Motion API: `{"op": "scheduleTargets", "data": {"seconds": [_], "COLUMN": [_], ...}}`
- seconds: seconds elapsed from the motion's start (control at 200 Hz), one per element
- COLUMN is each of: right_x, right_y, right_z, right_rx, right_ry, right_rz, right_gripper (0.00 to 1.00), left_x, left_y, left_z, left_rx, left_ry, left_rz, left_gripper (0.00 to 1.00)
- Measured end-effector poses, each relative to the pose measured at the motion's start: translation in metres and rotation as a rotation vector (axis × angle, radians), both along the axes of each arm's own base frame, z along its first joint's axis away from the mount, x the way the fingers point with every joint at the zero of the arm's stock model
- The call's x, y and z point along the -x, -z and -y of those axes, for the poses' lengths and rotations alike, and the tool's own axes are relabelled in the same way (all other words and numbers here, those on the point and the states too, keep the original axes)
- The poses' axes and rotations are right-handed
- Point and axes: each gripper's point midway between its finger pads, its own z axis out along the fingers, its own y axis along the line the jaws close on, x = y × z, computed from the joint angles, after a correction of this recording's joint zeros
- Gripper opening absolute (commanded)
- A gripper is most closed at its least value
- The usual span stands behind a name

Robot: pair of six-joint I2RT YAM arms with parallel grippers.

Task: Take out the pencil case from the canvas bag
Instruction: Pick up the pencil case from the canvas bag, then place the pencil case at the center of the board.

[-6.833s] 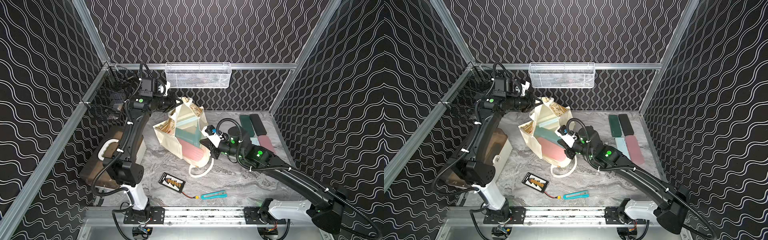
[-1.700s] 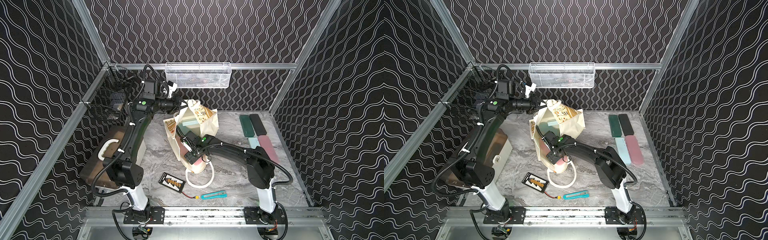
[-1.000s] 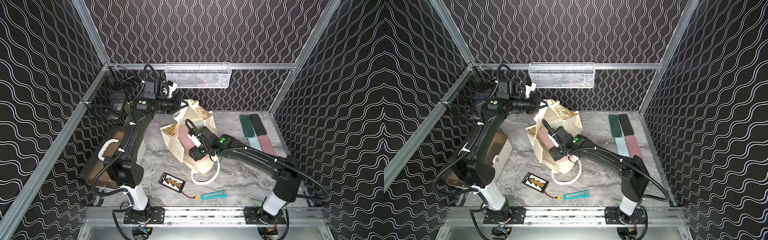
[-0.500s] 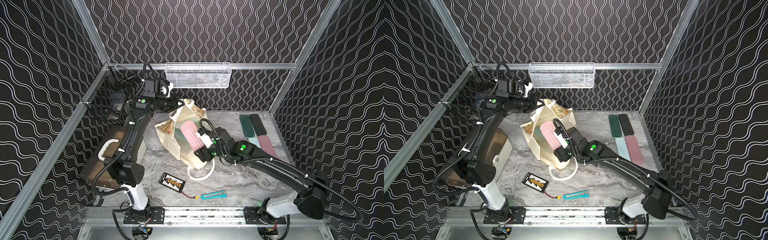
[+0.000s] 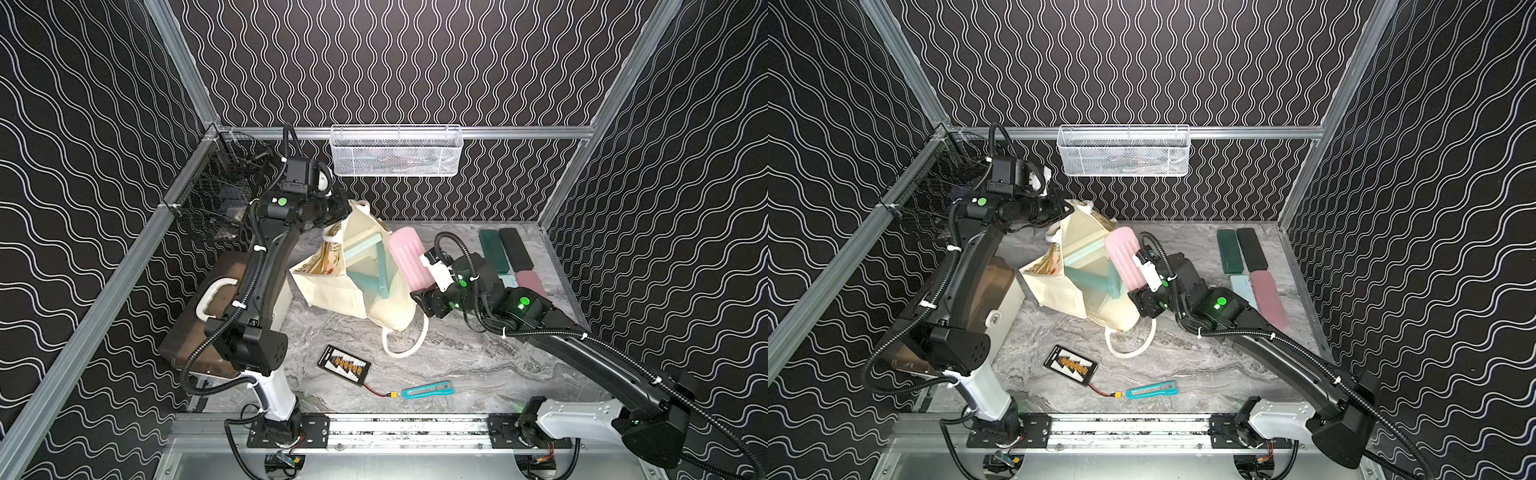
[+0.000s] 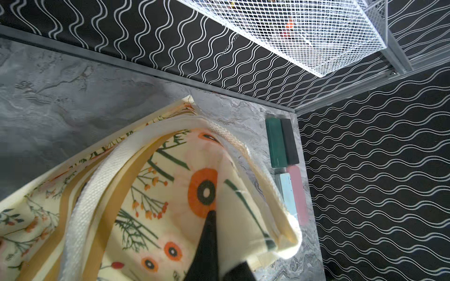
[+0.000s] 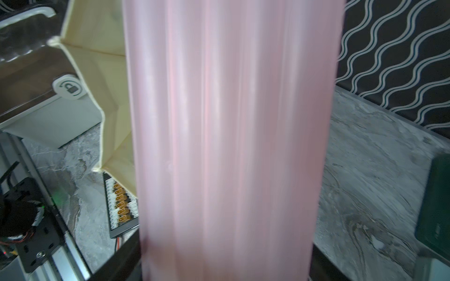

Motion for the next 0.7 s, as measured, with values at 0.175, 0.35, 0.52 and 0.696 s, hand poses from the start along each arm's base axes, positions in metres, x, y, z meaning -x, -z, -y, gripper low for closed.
{"op": "scheduleTargets", "data": {"seconds": [0.175, 0.35, 0.52, 0.696], "right_x": [-0.043, -0.080, -0.121, -0.165], "right_y": [0.023, 0.059, 0.088, 0.118], "right_z": [0.060, 0.107, 0.130, 0.151], "right_rx": [0.037, 0.090, 0.114, 0.142], "right_ry": [0.200, 0.371, 0.479, 0.556], "right_rz": [-0.079, -0.203, -0.294, -0.359], "right_gripper": [0.56, 0.56, 0.56, 0.56], "left_x": [0.001, -0.001, 0.002, 0.004], "left_y": [-0.003, -0.001, -0.004, 0.004], "left_z": [-0.010, -0.016, -0.018, -0.015], "left_rx": [-0.033, -0.051, -0.057, -0.047], "left_ry": [-0.047, -0.084, -0.091, -0.073], "left_rz": [0.007, 0.001, -0.002, -0.026], "left_gripper": [0.00, 0.00, 0.00, 0.00]}}
